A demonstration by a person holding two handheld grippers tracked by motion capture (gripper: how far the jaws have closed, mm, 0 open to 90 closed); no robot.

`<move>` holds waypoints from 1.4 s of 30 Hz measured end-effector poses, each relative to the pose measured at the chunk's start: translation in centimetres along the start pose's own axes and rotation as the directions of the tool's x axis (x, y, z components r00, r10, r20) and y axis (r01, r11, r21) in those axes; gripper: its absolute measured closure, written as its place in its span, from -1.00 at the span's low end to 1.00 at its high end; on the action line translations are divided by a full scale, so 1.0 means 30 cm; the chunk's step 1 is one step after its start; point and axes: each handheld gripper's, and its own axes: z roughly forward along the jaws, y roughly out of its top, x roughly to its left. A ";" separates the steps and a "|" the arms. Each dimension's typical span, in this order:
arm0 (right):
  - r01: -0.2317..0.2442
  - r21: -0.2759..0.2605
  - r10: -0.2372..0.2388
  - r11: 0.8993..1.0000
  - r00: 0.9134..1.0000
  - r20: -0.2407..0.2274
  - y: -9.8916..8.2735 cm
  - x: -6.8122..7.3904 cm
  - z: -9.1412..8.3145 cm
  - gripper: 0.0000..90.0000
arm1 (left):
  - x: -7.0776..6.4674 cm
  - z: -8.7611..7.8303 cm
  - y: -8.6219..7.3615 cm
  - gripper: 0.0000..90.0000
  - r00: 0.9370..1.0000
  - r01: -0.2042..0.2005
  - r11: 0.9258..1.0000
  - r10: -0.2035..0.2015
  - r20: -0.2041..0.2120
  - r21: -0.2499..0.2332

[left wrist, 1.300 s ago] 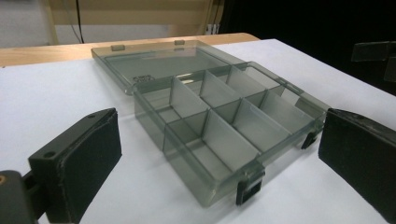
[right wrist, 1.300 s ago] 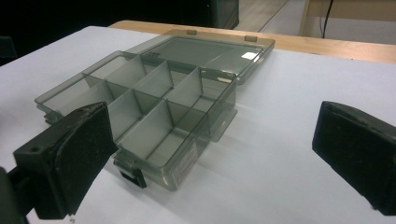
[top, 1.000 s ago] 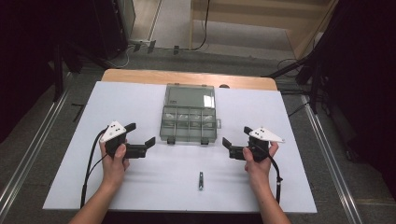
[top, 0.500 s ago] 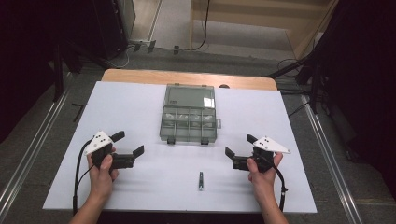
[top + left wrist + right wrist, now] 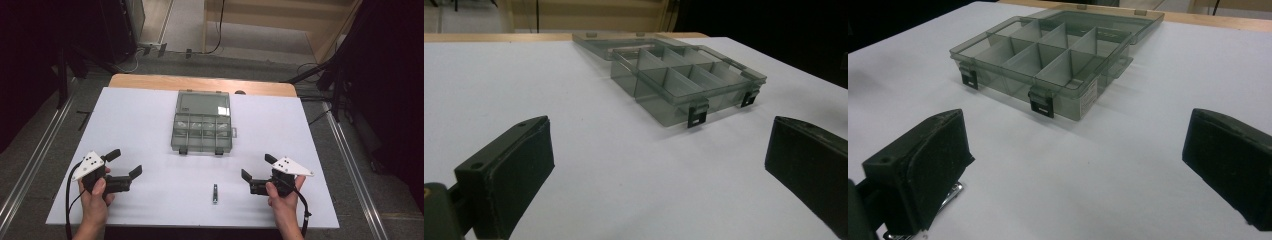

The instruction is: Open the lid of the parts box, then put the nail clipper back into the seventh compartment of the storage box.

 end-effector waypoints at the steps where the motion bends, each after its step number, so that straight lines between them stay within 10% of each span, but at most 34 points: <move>1: -0.005 0.000 0.005 1.000 1.000 -0.002 0.000 0.002 -0.003 -1.00 | -0.001 -0.005 -0.003 -1.00 1.000 -0.003 1.000 0.003 -0.003 0.005; 42: 0.065 0.163 -0.050 0.985 0.995 -0.092 -0.009 0.184 0.036 -0.91 | 0.082 -0.079 -0.051 -1.00 0.999 0.019 1.000 -0.019 -0.029 0.007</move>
